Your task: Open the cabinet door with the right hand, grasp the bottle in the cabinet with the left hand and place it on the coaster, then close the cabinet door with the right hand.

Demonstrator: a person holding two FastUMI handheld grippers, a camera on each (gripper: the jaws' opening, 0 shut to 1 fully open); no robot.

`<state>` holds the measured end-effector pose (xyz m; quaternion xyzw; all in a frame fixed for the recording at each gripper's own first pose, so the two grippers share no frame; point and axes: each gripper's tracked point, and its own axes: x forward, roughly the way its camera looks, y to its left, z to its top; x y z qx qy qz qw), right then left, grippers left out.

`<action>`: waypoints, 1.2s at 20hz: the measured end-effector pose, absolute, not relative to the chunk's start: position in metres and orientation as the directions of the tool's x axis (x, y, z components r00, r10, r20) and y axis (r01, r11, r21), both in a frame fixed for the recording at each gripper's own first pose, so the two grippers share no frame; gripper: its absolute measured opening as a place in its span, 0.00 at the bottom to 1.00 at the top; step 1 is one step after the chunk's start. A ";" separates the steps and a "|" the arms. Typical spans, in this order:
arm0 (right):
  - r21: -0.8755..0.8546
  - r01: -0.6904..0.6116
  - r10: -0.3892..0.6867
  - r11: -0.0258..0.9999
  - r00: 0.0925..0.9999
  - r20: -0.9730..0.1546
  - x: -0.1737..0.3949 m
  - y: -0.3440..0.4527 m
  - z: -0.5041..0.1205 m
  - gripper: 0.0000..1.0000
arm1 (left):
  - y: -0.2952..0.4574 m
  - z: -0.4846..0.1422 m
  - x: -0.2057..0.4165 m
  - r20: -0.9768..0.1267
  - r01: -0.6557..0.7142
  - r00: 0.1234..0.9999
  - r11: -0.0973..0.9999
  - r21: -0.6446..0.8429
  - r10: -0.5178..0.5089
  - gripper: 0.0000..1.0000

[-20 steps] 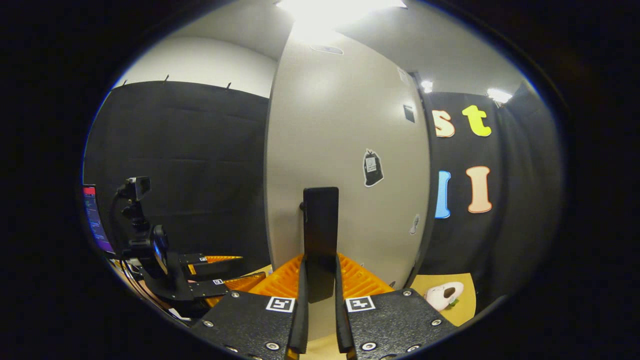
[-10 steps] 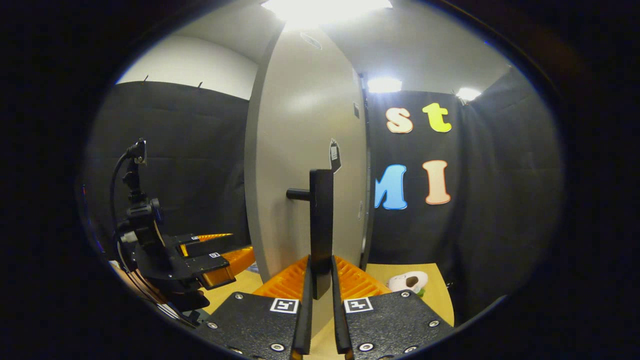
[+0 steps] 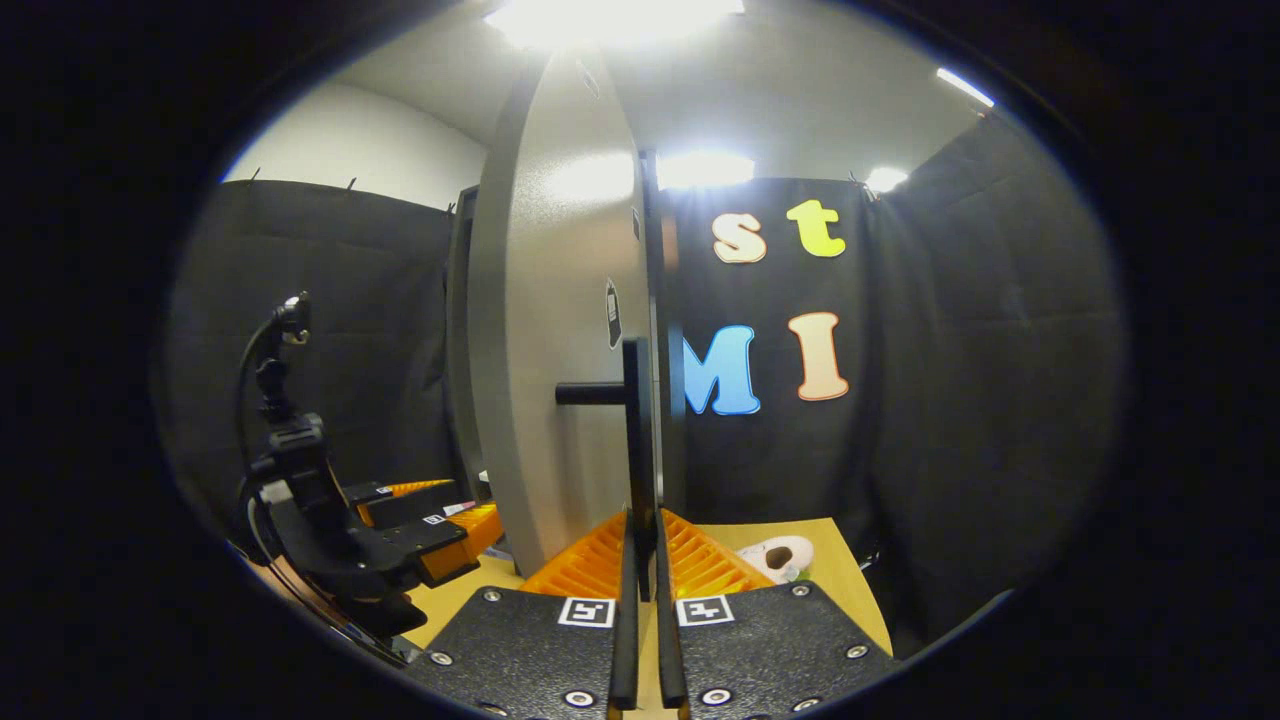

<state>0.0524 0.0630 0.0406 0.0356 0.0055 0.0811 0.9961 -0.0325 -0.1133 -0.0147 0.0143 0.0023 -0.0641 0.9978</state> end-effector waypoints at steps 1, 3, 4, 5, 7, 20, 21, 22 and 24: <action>0.058 -0.142 0.142 0.988 0.990 0.006 0.038 0.058 0.047 0.09 | -0.114 -0.016 -0.024 -0.007 0.129 0.992 0.991 0.038 -0.129 0.82; 0.032 -0.100 0.100 0.994 0.995 0.013 0.031 0.048 0.042 0.26 | -0.114 -0.020 -0.002 -0.017 0.138 0.990 0.989 0.050 -0.138 0.82; 0.037 -0.085 0.084 0.996 0.996 0.011 0.024 0.043 0.040 0.38 | -0.113 -0.020 0.010 -0.021 0.149 0.989 0.987 0.052 -0.148 0.82; 0.048 -0.072 0.071 0.996 0.997 0.016 0.013 0.037 0.042 0.45 | -0.111 -0.021 0.022 -0.022 0.159 0.987 0.986 0.053 -0.158 0.82; 0.049 -0.046 0.043 0.998 0.998 0.048 0.003 0.024 0.050 0.75 | -0.103 -0.019 0.046 -0.014 0.155 0.988 0.986 0.066 -0.155 0.86; 0.045 0.316 -0.316 0.948 0.949 -0.001 -0.030 -0.057 0.020 0.95 | -0.049 -0.012 0.180 0.061 0.054 0.996 0.987 0.148 -0.064 0.85; 0.046 0.326 -0.326 0.944 0.945 -0.001 -0.028 -0.056 0.019 0.95 | -0.046 -0.011 0.189 0.066 0.046 0.996 0.987 0.154 -0.056 0.81; 0.043 0.336 -0.336 0.941 0.942 -0.006 -0.026 -0.055 0.017 0.95 | -0.041 -0.010 0.198 0.072 0.035 0.996 0.988 0.152 -0.046 0.81; 0.037 0.345 -0.344 0.938 0.939 -0.014 -0.024 -0.050 0.013 0.95 | -0.034 -0.016 0.213 0.058 0.031 0.998 0.993 0.117 -0.038 0.83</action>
